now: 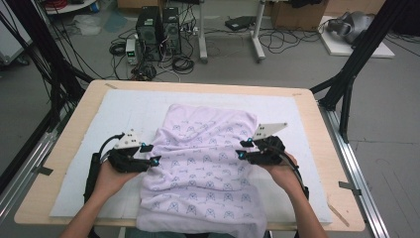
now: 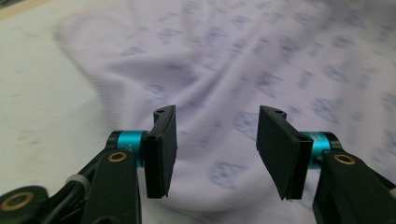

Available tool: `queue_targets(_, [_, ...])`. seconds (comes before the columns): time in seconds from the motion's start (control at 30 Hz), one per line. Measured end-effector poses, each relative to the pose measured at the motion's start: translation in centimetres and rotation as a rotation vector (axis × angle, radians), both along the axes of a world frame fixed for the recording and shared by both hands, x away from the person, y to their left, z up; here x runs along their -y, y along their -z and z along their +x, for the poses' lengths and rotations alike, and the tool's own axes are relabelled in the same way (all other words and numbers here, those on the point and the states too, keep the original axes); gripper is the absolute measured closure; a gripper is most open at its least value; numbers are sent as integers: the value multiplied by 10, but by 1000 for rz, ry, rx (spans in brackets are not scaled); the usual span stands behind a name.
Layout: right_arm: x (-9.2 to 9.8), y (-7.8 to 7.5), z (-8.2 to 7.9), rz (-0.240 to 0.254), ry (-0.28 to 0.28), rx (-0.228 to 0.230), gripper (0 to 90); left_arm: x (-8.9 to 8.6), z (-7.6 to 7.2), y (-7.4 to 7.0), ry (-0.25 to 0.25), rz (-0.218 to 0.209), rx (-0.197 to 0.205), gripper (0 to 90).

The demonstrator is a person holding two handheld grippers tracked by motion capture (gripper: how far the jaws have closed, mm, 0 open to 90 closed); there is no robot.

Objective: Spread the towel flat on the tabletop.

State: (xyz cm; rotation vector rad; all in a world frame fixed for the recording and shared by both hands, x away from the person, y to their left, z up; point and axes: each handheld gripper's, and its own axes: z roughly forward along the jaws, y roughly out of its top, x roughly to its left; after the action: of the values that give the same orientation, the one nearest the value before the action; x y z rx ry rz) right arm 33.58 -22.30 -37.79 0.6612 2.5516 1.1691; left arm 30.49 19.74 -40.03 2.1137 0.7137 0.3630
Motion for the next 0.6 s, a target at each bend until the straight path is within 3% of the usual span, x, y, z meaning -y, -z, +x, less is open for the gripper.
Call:
queue_targets(0.1, [-2,10,-19,-25,-55,-18,578,8,-9,10,69,75,-3,478])
queue_targets(0.13, [-2,15,-24,-27,-72,-31,578,11,-11,14,79,93,7,482])
queue_targets(0.23, [-3,34,-32,-89,-82,-67,579,14,-10,26,96,128,-23,540])
queue_targets(0.3, [-3,46,-31,-113,-82,-98,612,18,-8,34,131,167,-49,696])
queue_targets(0.37, [-4,55,-30,-138,-83,-109,693,19,-6,36,149,149,-51,817])
queue_targets(0.43, [-5,56,-29,-122,-87,-126,821,19,-3,35,138,147,-53,866])
queue_targets(0.53, [-9,52,-26,-150,-95,-99,845,17,5,29,86,116,-23,872])
queue_targets(0.6, [-9,46,-23,-144,-75,-68,846,13,13,23,39,69,-1,875])
